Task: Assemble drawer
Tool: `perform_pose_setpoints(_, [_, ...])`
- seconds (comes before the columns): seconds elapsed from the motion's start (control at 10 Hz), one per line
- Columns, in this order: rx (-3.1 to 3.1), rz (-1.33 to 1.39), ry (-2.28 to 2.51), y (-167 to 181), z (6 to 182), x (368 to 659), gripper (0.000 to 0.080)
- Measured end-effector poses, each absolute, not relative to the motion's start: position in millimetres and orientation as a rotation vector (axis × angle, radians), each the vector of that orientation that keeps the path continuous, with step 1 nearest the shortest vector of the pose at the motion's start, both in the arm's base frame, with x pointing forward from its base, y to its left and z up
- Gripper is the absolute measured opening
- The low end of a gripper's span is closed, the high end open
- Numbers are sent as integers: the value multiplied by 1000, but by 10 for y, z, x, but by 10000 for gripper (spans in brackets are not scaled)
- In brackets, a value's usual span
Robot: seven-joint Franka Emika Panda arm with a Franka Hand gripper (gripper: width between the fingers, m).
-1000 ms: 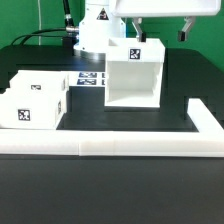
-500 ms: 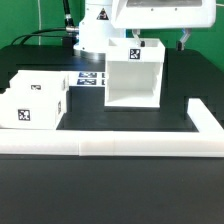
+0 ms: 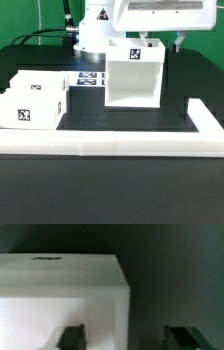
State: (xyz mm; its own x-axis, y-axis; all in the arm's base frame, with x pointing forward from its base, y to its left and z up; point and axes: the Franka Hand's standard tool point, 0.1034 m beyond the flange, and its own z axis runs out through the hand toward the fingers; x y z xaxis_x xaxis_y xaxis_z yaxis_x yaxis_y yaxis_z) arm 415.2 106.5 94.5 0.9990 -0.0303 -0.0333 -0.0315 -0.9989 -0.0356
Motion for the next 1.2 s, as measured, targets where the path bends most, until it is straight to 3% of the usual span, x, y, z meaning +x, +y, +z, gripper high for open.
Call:
perform_pose_setpoints(0.1, [-3105, 51, 48, 1065, 945, 4152, 205])
perform_pose_setpoints(0.2, [-3105, 51, 48, 1065, 945, 4151, 72])
perform_pose_setpoints(0.4, [-3105, 51, 47, 1065, 945, 4152, 36])
perform_pose_setpoints(1.0, [-3104, 61, 14, 1047, 947, 4185, 37])
perform_pose_setpoints(1.2, [-3094, 61, -27, 1002, 964, 4499, 38])
